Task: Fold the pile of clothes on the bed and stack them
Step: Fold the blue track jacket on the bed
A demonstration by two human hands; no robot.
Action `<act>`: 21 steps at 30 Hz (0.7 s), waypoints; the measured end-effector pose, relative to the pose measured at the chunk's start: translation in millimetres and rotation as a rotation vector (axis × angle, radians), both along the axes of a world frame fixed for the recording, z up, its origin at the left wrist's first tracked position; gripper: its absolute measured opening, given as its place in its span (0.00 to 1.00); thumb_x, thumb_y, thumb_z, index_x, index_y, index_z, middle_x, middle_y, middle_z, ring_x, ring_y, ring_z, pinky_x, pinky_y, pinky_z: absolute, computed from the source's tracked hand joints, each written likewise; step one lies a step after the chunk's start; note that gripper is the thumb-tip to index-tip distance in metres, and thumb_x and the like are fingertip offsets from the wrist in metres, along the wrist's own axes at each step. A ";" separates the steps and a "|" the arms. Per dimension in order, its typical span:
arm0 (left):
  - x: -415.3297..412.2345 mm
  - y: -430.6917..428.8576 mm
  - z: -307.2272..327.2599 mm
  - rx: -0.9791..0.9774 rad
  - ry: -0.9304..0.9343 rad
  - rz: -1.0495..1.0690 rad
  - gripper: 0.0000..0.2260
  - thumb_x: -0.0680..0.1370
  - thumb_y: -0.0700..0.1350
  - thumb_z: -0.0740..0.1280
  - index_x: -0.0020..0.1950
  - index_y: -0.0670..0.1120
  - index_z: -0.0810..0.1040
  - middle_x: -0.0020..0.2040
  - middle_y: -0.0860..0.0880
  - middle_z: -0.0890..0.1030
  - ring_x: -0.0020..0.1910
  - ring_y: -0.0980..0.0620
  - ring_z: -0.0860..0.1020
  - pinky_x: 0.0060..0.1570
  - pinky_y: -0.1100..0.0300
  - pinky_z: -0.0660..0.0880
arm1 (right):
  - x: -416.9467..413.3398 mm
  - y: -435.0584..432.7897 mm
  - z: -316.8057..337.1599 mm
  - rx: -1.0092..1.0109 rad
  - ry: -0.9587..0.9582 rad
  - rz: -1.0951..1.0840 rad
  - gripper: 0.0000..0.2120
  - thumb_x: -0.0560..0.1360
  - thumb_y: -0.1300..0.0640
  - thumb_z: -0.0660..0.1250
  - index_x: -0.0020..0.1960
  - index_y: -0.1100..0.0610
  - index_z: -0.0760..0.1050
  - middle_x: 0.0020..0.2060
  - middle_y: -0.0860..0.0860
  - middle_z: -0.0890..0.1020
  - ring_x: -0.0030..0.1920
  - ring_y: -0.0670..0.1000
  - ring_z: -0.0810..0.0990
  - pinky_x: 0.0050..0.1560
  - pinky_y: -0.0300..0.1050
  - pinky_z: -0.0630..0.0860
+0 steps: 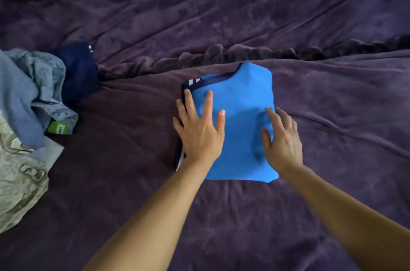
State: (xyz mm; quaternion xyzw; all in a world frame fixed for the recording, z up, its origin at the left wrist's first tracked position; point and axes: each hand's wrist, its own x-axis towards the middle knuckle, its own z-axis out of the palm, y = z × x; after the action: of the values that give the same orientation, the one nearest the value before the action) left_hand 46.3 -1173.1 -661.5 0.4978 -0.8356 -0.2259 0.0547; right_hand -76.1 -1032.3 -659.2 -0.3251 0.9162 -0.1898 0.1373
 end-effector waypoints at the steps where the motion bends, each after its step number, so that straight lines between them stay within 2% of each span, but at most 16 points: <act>1: -3.3 -1.8 -11.7 0.048 -0.056 0.000 0.25 0.80 0.60 0.53 0.77 0.59 0.54 0.78 0.41 0.49 0.75 0.37 0.54 0.66 0.37 0.59 | -7.0 2.9 -5.1 0.081 -0.039 -0.013 0.26 0.79 0.52 0.63 0.75 0.49 0.62 0.74 0.56 0.63 0.71 0.61 0.63 0.59 0.61 0.72; 2: -4.4 -5.2 -24.6 0.098 -0.083 0.031 0.25 0.80 0.60 0.53 0.77 0.61 0.51 0.78 0.41 0.48 0.75 0.37 0.54 0.66 0.37 0.59 | -10.7 3.1 -12.0 0.133 -0.100 -0.019 0.28 0.79 0.46 0.61 0.77 0.45 0.56 0.76 0.56 0.58 0.72 0.62 0.61 0.61 0.61 0.70; 4: -4.0 -12.7 -48.5 0.152 -0.110 0.106 0.25 0.81 0.60 0.52 0.77 0.63 0.49 0.77 0.37 0.50 0.73 0.37 0.58 0.64 0.39 0.61 | -6.8 -2.0 -29.4 0.162 -0.213 -0.020 0.31 0.78 0.39 0.57 0.77 0.37 0.46 0.78 0.54 0.52 0.72 0.62 0.63 0.61 0.59 0.70; 7: -2.1 -17.7 -70.7 0.034 -0.147 0.132 0.24 0.81 0.59 0.52 0.77 0.61 0.52 0.69 0.35 0.65 0.63 0.36 0.68 0.57 0.43 0.66 | 10.6 -10.2 -59.0 0.140 -0.248 -0.055 0.32 0.77 0.35 0.54 0.74 0.32 0.39 0.77 0.55 0.52 0.69 0.63 0.66 0.54 0.57 0.73; 9: -2.9 -19.9 -73.8 -0.030 -0.111 0.117 0.23 0.81 0.58 0.54 0.76 0.60 0.56 0.58 0.36 0.72 0.54 0.37 0.71 0.51 0.45 0.69 | 13.6 -11.2 -70.3 0.134 -0.221 -0.089 0.32 0.77 0.34 0.53 0.74 0.32 0.40 0.75 0.57 0.57 0.68 0.60 0.65 0.49 0.54 0.74; 10: -3.2 -21.2 -72.8 -0.030 -0.075 0.118 0.23 0.81 0.58 0.55 0.76 0.60 0.58 0.54 0.36 0.72 0.51 0.37 0.72 0.49 0.45 0.70 | 11.8 -10.3 -72.2 0.129 -0.215 -0.095 0.32 0.77 0.34 0.54 0.75 0.33 0.41 0.71 0.57 0.61 0.64 0.59 0.68 0.45 0.52 0.73; 12: -3.8 -21.7 -64.9 0.027 -0.004 0.137 0.22 0.80 0.57 0.56 0.75 0.60 0.60 0.52 0.38 0.72 0.48 0.36 0.74 0.46 0.46 0.71 | 5.7 -5.9 -69.5 0.118 -0.223 -0.092 0.32 0.77 0.34 0.55 0.75 0.34 0.44 0.61 0.55 0.68 0.45 0.56 0.74 0.39 0.47 0.71; 13: -4.5 -20.3 -59.1 0.050 0.015 0.136 0.22 0.80 0.57 0.57 0.75 0.60 0.61 0.53 0.38 0.72 0.46 0.34 0.75 0.45 0.46 0.72 | 2.6 -3.3 -65.2 0.118 -0.227 -0.091 0.32 0.77 0.35 0.56 0.75 0.34 0.45 0.55 0.54 0.69 0.38 0.55 0.72 0.37 0.46 0.70; 14: -5.5 -17.5 -52.5 0.061 0.023 0.126 0.22 0.80 0.56 0.58 0.75 0.59 0.62 0.53 0.38 0.73 0.46 0.34 0.75 0.45 0.46 0.71 | -0.3 -0.2 -59.4 0.121 -0.228 -0.094 0.32 0.77 0.35 0.57 0.75 0.34 0.46 0.52 0.53 0.68 0.36 0.55 0.71 0.37 0.47 0.71; 17: -6.8 3.2 -27.1 0.095 0.041 0.105 0.21 0.81 0.54 0.59 0.74 0.55 0.65 0.54 0.37 0.74 0.49 0.33 0.76 0.47 0.46 0.71 | -7.0 21.2 -34.2 0.120 -0.219 -0.104 0.31 0.77 0.36 0.58 0.76 0.35 0.49 0.48 0.51 0.68 0.37 0.56 0.72 0.40 0.49 0.72; 21: -7.7 70.5 11.3 0.166 0.043 0.096 0.20 0.81 0.52 0.60 0.73 0.53 0.67 0.57 0.36 0.75 0.51 0.33 0.76 0.48 0.47 0.71 | -10.3 91.6 4.6 0.182 -0.218 -0.108 0.30 0.76 0.35 0.58 0.75 0.36 0.52 0.52 0.52 0.71 0.43 0.59 0.78 0.39 0.47 0.68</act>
State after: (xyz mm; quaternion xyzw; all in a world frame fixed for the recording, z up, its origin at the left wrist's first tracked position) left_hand 38.7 -1102.6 -650.2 0.5351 -0.7879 -0.3020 0.0419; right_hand -86.3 -940.7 -654.6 -0.2390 0.9255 -0.1471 0.2544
